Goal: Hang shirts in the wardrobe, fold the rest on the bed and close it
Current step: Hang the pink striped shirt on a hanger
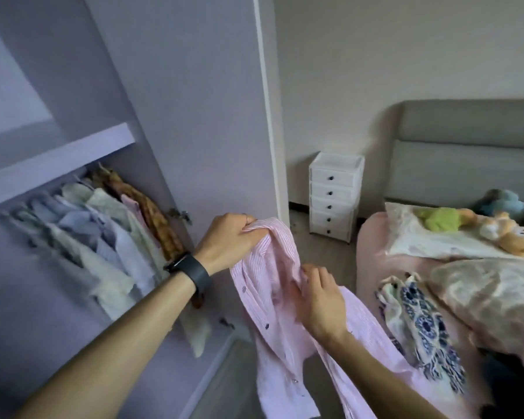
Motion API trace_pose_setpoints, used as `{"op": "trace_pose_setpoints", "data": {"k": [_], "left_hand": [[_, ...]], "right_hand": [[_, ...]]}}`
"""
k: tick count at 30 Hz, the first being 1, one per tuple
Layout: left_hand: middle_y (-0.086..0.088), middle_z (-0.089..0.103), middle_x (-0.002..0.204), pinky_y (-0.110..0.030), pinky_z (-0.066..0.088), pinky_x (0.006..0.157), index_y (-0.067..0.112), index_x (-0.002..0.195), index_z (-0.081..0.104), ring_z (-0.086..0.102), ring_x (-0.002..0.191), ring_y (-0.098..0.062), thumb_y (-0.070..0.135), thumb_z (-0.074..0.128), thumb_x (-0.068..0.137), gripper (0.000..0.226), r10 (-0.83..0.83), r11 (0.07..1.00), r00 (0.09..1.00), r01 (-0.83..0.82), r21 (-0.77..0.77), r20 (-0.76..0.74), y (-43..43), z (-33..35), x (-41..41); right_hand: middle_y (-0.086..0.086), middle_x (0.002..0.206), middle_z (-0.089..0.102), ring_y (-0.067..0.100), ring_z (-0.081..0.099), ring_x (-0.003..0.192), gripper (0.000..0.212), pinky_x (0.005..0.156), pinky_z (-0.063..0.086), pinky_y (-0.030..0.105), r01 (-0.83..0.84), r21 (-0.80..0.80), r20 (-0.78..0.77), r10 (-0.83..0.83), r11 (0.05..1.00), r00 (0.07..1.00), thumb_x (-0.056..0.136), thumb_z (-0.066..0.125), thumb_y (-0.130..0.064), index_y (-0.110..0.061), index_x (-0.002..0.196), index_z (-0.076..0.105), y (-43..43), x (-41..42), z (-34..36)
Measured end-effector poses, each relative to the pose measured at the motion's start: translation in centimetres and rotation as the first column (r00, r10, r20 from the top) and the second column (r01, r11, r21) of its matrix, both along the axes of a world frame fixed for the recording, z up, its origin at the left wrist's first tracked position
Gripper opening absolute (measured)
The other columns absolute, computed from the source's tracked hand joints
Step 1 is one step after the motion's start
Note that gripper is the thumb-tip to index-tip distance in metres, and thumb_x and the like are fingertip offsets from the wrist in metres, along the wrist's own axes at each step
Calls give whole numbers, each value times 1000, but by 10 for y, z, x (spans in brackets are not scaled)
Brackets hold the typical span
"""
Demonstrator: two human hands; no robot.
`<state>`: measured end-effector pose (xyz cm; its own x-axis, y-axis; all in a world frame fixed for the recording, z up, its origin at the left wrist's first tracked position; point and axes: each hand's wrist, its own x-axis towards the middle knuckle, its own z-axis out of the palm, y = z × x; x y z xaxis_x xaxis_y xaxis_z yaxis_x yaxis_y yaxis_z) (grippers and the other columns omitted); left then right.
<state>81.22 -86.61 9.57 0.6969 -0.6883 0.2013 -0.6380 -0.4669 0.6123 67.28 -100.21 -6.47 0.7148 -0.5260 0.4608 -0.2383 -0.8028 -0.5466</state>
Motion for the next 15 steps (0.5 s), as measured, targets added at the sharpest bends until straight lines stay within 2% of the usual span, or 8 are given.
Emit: {"op": "trace_pose_setpoints", "data": {"k": [1,3,5,7,10,13,15], "left_hand": [[11,39,57,-29,32,57,7,60,46,36,57,-8,37,63,84,42,9,1000,999,-8,17,-44,19,1,6],[4,55,74,-32,40,69,4,79,60,50,71,-11,31,67,89,29,56,997,989,-48,58,-134,65,7,21],[0,63,95,-33,46,84,16,99,60,59,89,-15,22,69,91,14,126,989,976,-110,94,-179,106,12,33],[-2,63,101,-32,46,86,19,102,58,59,95,-18,24,70,91,17,224,968,961,-199,154,-165,156,14,46],[4,64,92,-29,45,80,17,94,63,60,90,-15,25,76,88,16,297,947,939,-265,182,-176,217,14,58],[16,62,70,-21,42,68,21,76,64,57,68,1,27,79,84,18,389,921,900,-372,121,-198,271,15,69],[17,60,62,-19,40,62,20,72,67,52,57,5,29,80,83,19,453,892,870,-442,97,-194,295,16,77]], "right_hand": [[13,92,66,38,63,79,24,64,52,43,-22,-2,-57,22,1000,998,89,74,-22,-3,102,67,9,11,-2],[11,99,68,40,65,85,19,67,52,42,-136,29,-124,139,990,983,96,65,-22,-8,108,69,26,32,1],[3,112,69,35,67,95,25,76,52,39,-249,93,-170,262,964,950,100,58,-29,-19,120,69,31,48,6],[-1,115,69,27,67,99,27,82,52,35,-393,121,-142,408,912,902,98,61,-27,-26,123,70,48,69,13],[-6,113,60,19,66,96,31,83,51,31,-510,163,-118,530,844,840,95,68,-25,-26,125,66,71,101,27],[-3,107,62,25,65,93,20,74,48,33,-542,74,-208,544,837,813,95,64,-30,-25,114,59,96,135,34],[-1,109,64,30,64,95,14,74,49,35,-507,-2,-293,484,862,825,98,54,-32,-26,110,57,103,152,31]]}}
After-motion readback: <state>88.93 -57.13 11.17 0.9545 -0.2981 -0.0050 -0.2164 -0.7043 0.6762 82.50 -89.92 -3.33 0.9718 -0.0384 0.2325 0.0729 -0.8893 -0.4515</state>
